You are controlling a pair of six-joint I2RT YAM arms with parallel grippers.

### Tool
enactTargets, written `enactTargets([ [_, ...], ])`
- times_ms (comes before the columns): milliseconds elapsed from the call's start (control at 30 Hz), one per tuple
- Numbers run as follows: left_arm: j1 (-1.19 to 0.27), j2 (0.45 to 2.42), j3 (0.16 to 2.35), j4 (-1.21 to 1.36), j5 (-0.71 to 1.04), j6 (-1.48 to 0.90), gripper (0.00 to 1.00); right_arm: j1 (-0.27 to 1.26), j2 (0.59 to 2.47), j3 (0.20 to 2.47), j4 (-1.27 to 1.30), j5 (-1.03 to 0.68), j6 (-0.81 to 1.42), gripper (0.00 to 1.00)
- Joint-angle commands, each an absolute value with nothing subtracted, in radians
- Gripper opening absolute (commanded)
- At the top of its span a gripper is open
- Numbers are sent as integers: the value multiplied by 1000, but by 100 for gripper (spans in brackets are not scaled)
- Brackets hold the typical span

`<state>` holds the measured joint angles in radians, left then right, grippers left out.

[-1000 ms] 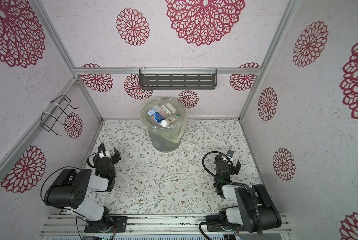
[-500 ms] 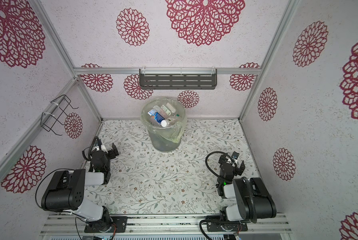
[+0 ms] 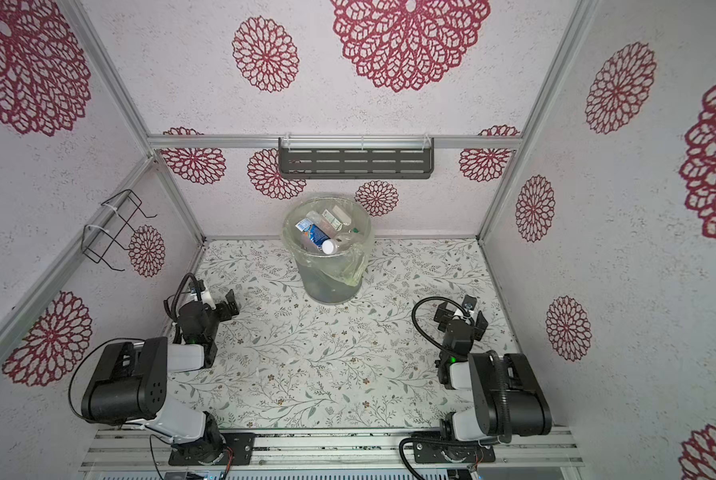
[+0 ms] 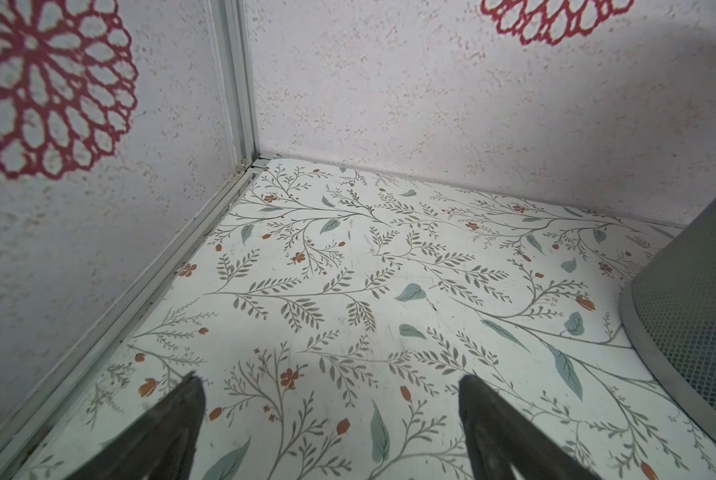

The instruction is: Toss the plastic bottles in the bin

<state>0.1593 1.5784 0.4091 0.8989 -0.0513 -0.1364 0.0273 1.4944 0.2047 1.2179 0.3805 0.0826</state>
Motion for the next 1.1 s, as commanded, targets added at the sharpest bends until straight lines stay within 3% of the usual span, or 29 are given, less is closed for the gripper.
enactTargets([
  [0, 166, 1563, 420, 897, -23, -126, 97, 25, 1518, 216, 1239, 172, 16, 99],
  [133, 166, 1561, 419, 899, -24, -128, 97, 20, 1531, 244, 1212, 164, 17, 99],
  [333, 161, 1559, 417, 903, -37, -126, 97, 29, 1529, 241, 1216, 302, 62, 99],
  [1067, 159, 1560, 416, 899, -43, -125, 97, 35, 1536, 247, 1213, 288, 40, 99],
])
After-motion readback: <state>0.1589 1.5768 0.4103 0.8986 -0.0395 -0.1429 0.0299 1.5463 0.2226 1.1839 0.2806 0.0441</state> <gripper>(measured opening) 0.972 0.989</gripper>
